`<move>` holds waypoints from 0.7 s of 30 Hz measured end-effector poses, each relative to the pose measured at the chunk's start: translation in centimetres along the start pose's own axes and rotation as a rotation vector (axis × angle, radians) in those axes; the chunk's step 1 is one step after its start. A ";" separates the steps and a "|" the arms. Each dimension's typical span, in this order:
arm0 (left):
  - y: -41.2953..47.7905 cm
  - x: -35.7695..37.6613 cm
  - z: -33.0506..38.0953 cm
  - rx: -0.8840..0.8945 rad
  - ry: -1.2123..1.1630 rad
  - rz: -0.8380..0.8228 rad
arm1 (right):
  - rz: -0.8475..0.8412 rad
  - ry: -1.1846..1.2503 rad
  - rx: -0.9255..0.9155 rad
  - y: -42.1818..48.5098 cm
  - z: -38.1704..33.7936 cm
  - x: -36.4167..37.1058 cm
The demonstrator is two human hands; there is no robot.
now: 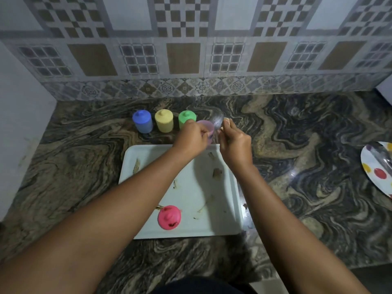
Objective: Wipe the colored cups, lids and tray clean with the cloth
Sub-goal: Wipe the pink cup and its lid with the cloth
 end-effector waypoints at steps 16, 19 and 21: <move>6.1 6.1 -2.4 -0.146 0.131 -0.017 | 0.070 0.150 0.150 3.6 4.0 2.3; 6.0 5.9 -2.2 -0.127 0.156 -0.021 | 0.061 0.150 0.147 3.3 4.1 2.5; 5.8 5.6 -1.9 -0.116 0.197 -0.007 | 0.063 0.156 0.170 3.2 4.0 2.5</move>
Point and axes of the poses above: each hand's wrist, its own y-axis towards the middle knuckle, its own x-axis out of the palm, z = x × y, the point moved 1 cm from there along y, towards the middle knuckle, and after that the axes turned 4 degrees about y, right-handed, at the moved point
